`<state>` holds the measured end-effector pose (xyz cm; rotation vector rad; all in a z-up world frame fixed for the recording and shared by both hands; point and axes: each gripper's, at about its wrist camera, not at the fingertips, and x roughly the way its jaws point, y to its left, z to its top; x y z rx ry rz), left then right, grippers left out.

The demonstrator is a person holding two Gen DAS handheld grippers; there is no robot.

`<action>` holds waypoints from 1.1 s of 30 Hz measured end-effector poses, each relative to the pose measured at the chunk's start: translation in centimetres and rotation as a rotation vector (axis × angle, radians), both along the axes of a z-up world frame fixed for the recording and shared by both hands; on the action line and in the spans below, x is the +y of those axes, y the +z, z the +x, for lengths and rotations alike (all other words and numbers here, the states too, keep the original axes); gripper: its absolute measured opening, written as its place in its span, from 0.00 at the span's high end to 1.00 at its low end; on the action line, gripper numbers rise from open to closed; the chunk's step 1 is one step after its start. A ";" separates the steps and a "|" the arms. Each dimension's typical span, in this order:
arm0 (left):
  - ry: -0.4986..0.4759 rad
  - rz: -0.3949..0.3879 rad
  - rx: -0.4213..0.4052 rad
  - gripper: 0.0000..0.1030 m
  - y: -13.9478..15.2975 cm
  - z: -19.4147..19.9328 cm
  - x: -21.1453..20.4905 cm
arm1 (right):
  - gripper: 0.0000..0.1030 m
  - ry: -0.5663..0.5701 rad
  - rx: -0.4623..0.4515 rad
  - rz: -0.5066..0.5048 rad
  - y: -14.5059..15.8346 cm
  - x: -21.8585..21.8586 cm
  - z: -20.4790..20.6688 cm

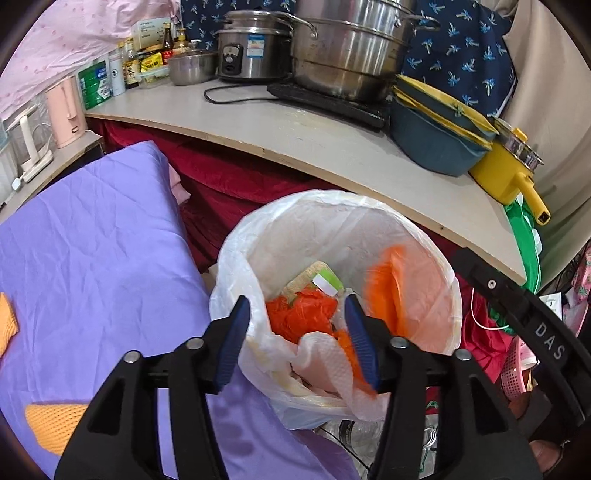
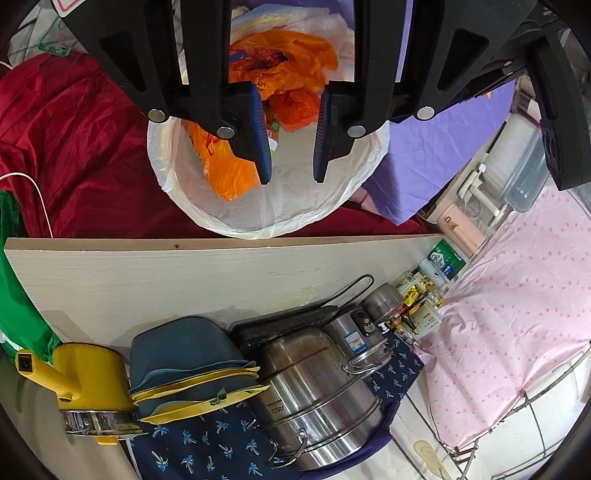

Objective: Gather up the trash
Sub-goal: 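Move both open grippers back over the table toward the foam sleeves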

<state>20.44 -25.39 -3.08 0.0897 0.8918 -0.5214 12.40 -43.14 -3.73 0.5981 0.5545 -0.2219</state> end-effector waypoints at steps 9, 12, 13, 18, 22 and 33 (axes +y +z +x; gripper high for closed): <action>0.031 -0.010 -0.039 0.47 1.5 -0.8 2.0 | 0.74 0.021 -0.019 -0.011 1.1 1.5 -1.1; 0.037 -0.009 -0.055 0.47 2.0 -1.3 2.6 | 0.72 0.023 -0.024 -0.013 1.3 2.0 -1.7; 0.038 -0.009 -0.058 0.47 2.1 -1.5 2.8 | 0.72 0.027 -0.024 -0.011 1.3 2.3 -1.9; 0.053 -0.011 -0.073 0.47 2.8 -2.2 3.9 | 0.66 0.034 -0.030 -0.015 1.7 3.6 -3.1; 0.067 -0.007 -0.088 0.47 3.2 -2.8 4.9 | 0.65 0.044 -0.029 -0.021 1.7 4.7 -3.8; 0.131 0.001 -0.094 0.46 2.9 -4.7 10.2 | 0.59 0.128 -0.008 -0.021 1.3 9.9 -4.9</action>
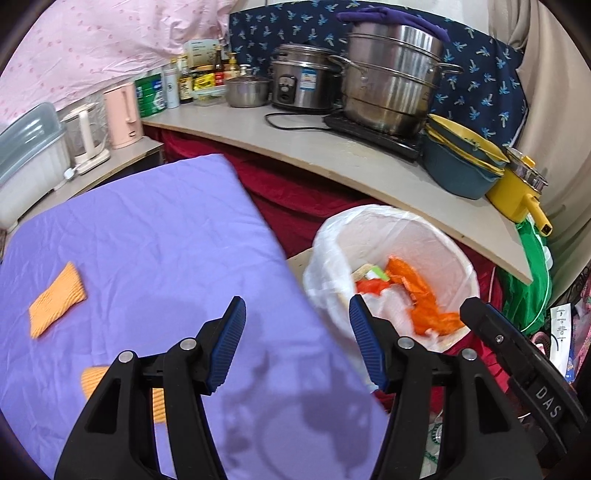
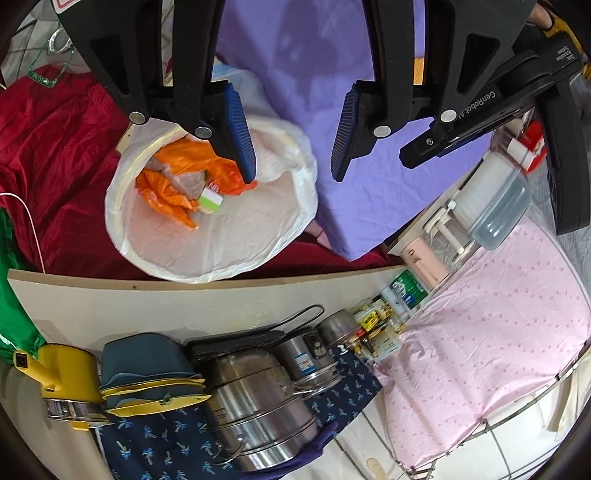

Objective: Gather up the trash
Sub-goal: 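Move both open grippers back over the table toward the foam sleeves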

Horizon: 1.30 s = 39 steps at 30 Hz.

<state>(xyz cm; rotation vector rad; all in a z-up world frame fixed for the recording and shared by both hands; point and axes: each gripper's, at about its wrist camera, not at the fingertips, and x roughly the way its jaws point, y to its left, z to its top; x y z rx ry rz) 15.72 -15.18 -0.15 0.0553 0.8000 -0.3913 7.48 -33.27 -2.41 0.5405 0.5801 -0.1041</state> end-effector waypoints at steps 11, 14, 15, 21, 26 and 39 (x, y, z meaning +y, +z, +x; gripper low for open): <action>0.113 0.015 0.018 0.46 -1.2 -0.5 6.6 | 0.59 0.092 0.033 0.021 -1.4 5.5 0.3; 0.134 0.019 0.015 0.46 -1.5 -0.8 8.2 | 0.59 0.115 0.046 0.015 -1.8 6.9 0.5; 0.143 0.019 0.017 0.46 -1.6 -0.9 8.7 | 0.59 0.122 0.050 0.014 -2.0 7.4 0.6; 0.199 0.009 0.038 0.46 -2.5 -1.1 12.3 | 0.58 0.172 0.073 0.016 -2.7 10.3 1.1; 0.251 0.021 0.047 0.46 -3.4 -1.1 15.6 | 0.56 0.215 0.103 0.016 -3.7 13.0 1.9; 0.389 0.045 0.077 0.41 -5.5 0.4 25.2 | 0.52 0.311 0.185 -0.016 -6.8 19.6 4.7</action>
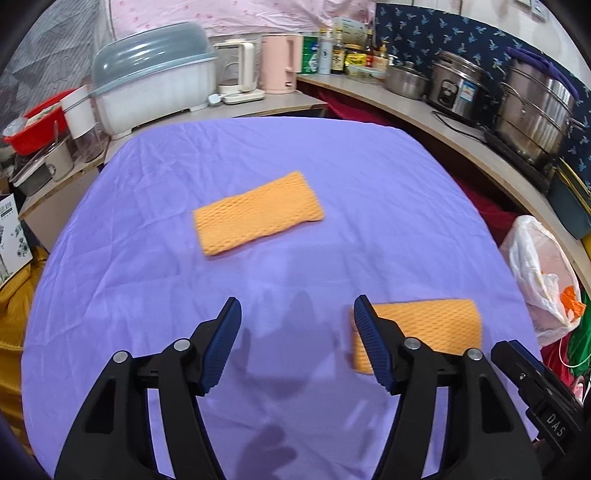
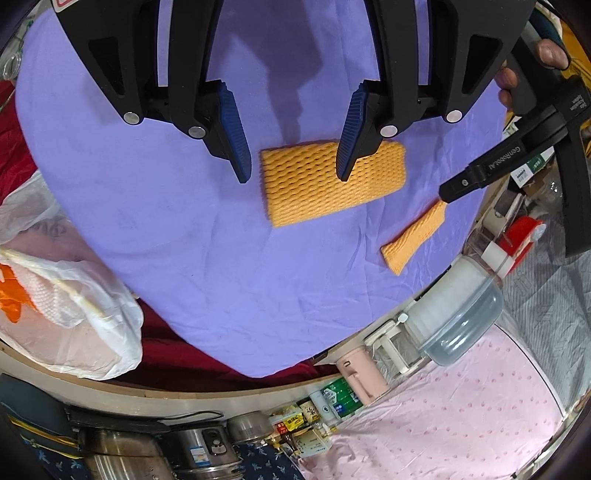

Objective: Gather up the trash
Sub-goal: 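Move both open grippers back over the table toward the foam sleeves, then grasp an orange foam sleeve with the left gripper while the right grasps another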

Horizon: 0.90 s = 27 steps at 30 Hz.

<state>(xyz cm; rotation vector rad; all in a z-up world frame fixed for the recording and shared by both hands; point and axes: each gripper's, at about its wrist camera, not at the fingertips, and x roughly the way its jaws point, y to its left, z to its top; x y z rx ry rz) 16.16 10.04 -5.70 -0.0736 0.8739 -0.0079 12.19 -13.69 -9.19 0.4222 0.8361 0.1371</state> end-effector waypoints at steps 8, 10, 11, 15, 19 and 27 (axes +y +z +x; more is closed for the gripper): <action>0.058 0.005 -0.007 0.27 -0.7 1.8 4.2 | 0.40 -0.019 0.013 -0.043 -0.8 1.4 2.1; 0.065 0.008 -0.007 0.23 -0.9 2.5 4.9 | 0.38 -0.021 0.021 -0.055 -1.0 1.8 2.8; 0.067 0.011 -0.010 0.22 -0.9 2.8 5.1 | 0.38 -0.017 0.027 -0.061 -1.2 2.1 3.2; 0.064 0.018 -0.019 0.17 -1.1 4.4 5.9 | 0.38 -0.008 0.048 -0.076 -1.7 3.0 4.0; 0.050 0.019 -0.014 0.15 -1.6 6.4 6.5 | 0.37 -0.005 0.057 -0.109 -2.1 3.7 4.5; 0.036 0.041 0.021 0.14 -4.0 10.4 6.6 | 0.42 0.017 0.050 -0.231 -2.2 5.1 4.9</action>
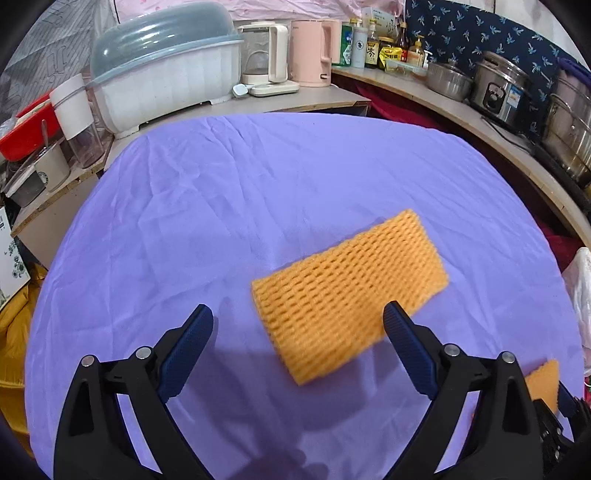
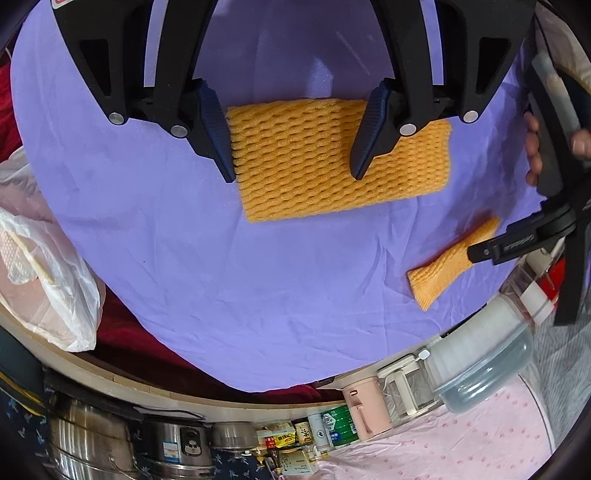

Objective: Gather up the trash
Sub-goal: 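Grasp an orange foam sleeve with the left gripper while the right grasps another, then carry the foam sleeve in the left gripper while the right carries its sleeve to the bin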

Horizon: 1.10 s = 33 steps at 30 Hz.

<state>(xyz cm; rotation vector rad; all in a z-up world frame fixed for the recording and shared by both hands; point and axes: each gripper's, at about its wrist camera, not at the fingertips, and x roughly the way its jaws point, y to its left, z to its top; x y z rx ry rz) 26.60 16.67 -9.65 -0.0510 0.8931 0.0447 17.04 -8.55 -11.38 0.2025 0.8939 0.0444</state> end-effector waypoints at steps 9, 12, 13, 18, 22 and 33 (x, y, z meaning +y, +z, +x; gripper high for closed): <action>-0.043 -0.002 0.000 0.39 -0.7 1.0 -1.1 | 0.49 0.005 -0.008 0.004 -0.1 -0.2 -0.1; -0.068 -0.005 0.002 0.55 -0.4 0.7 -1.9 | 0.55 0.008 -0.006 0.017 0.0 -0.5 -0.3; -0.073 -0.005 0.002 0.63 -0.3 0.4 -2.2 | 0.56 0.010 -0.004 0.022 0.0 -0.6 -0.4; -0.104 0.001 0.001 0.87 0.1 -0.9 -3.8 | 0.72 0.012 0.006 0.065 0.2 -1.1 -0.9; -0.131 -0.012 -0.006 0.89 0.7 -2.3 -4.9 | 0.80 0.017 0.002 0.098 0.6 -1.4 -1.9; -0.174 -0.072 -0.065 0.89 4.7 -6.5 -8.2 | 0.84 -0.036 -0.089 0.147 4.1 -4.2 -5.3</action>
